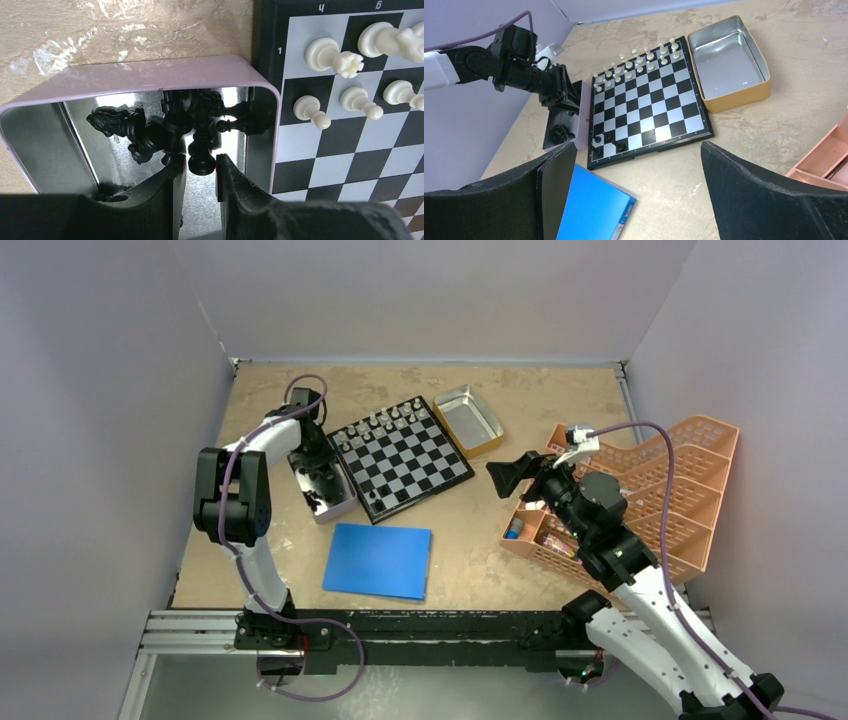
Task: Set up the chess pieces on the board
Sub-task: Pick up the chess piece from the storage box.
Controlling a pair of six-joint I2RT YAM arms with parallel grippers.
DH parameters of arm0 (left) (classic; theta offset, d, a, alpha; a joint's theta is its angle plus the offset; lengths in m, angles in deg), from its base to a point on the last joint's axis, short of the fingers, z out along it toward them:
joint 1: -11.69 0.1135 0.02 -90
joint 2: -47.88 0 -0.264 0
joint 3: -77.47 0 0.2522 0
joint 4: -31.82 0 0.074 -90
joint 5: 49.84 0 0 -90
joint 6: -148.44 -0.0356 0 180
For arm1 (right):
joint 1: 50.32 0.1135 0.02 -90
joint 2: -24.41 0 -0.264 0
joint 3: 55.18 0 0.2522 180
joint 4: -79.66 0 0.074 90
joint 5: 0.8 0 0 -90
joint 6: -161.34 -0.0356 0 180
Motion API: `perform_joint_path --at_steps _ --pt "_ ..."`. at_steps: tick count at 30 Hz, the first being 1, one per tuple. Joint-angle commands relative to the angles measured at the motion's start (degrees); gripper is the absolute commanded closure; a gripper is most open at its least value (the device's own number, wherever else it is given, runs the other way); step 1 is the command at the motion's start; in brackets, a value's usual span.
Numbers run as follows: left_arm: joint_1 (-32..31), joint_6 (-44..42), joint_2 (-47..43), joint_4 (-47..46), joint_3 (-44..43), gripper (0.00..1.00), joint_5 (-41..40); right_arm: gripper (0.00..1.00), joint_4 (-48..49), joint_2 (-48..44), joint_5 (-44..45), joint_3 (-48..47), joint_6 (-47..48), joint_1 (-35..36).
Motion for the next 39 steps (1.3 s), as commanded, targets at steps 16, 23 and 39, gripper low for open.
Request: perform_joint_path --at_steps 16,23,39 --pt "0.40 -0.83 -3.81 2.13 1.33 0.84 0.82 0.03 2.82 -1.15 0.37 -1.12 0.30 -0.07" --pt "0.40 -1.77 -9.68 3.12 1.33 0.87 2.46 0.04 3.40 -0.40 -1.72 -1.30 -0.89 -0.10" --pt "0.23 -14.10 -27.87 -3.06 7.67 0.87 29.21 0.06 10.64 7.78 -9.47 -3.96 -5.34 -0.09"
